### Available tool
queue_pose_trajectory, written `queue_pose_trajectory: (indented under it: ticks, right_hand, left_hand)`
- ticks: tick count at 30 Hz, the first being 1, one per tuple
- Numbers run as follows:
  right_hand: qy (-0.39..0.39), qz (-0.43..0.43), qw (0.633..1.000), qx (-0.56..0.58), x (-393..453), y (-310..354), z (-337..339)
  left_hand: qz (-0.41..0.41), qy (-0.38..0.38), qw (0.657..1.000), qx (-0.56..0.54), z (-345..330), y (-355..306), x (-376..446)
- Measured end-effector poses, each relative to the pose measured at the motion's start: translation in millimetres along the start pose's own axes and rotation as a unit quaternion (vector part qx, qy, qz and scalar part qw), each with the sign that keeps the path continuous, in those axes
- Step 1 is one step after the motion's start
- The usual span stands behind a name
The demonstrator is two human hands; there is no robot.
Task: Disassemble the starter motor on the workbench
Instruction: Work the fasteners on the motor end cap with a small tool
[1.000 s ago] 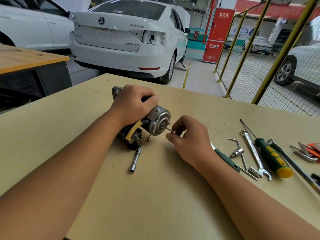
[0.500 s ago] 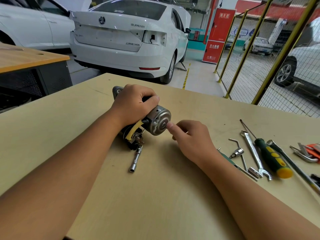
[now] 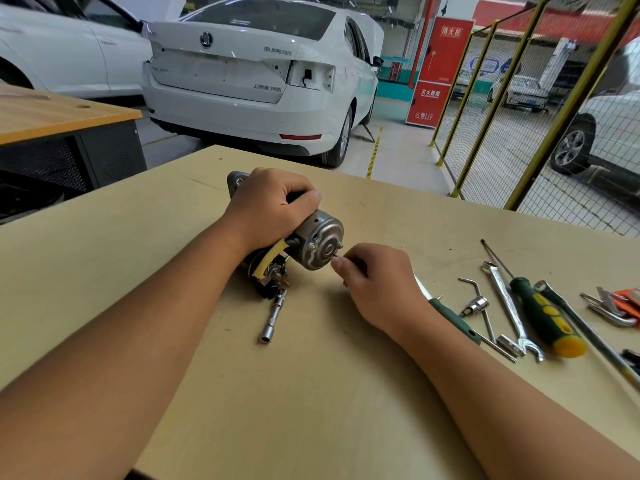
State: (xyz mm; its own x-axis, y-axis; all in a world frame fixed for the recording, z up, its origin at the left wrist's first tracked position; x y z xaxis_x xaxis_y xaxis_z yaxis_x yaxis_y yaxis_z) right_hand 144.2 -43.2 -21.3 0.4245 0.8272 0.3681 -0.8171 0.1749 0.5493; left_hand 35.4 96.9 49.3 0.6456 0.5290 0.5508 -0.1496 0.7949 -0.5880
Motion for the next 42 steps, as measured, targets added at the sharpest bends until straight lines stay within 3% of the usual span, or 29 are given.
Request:
queue_pose_trajectory:
  ticks: [3,9,15,20,25,31,37,42]
  right_hand:
    - [-0.043,-0.012,0.999,0.022,0.0,-3.6,6.2]
    - [0.027,0.001,0.998,0.049,-2.1,-1.9,-2.7]
    - [-0.034,0.000,0.999,0.037,-0.6,-5.0,5.8]
    - [0.019,-0.002,0.998,0.053,-0.3,-4.1,-3.2]
    - [-0.046,0.005,0.998,0.038,1.1,-5.9,5.5]
    - [0.030,0.000,0.996,0.082,0.2,-4.9,-2.8]
    - [-0.040,0.008,0.997,0.062,-0.8,-3.9,8.3]
    - [0.036,-0.004,0.997,0.068,-0.2,-2.7,-1.5]
  left_hand:
    - [0.001,0.001,1.000,0.002,-0.1,0.7,-0.1]
    - [0.000,0.002,1.000,0.003,-0.6,0.7,0.1]
    - [0.002,0.002,1.000,0.004,-0.8,1.8,0.3]
    - [0.000,0.000,1.000,0.003,-0.5,1.4,0.2]
    - [-0.001,0.002,1.000,0.001,-0.4,1.7,-0.1]
    - [-0.007,0.003,1.000,0.003,-0.5,0.7,-0.3]
    - [-0.007,0.007,1.000,0.008,-1.3,0.3,-0.2]
    - [-0.008,0.002,1.000,0.008,0.2,-0.2,-0.7]
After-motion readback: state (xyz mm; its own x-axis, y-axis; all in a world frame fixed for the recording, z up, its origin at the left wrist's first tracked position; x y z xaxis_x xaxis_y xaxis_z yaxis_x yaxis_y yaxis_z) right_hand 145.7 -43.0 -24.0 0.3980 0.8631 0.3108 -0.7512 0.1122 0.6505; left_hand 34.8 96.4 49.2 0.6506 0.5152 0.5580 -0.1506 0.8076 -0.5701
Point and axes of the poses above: each hand's wrist, its own x-axis towards the middle knuckle, its own z-axis out of the back of the hand, y = z × x, the point moved 8 cm from there along x, towards the middle knuckle, and after that the axes turned 6 degrees about z, right-handed, at the moved point
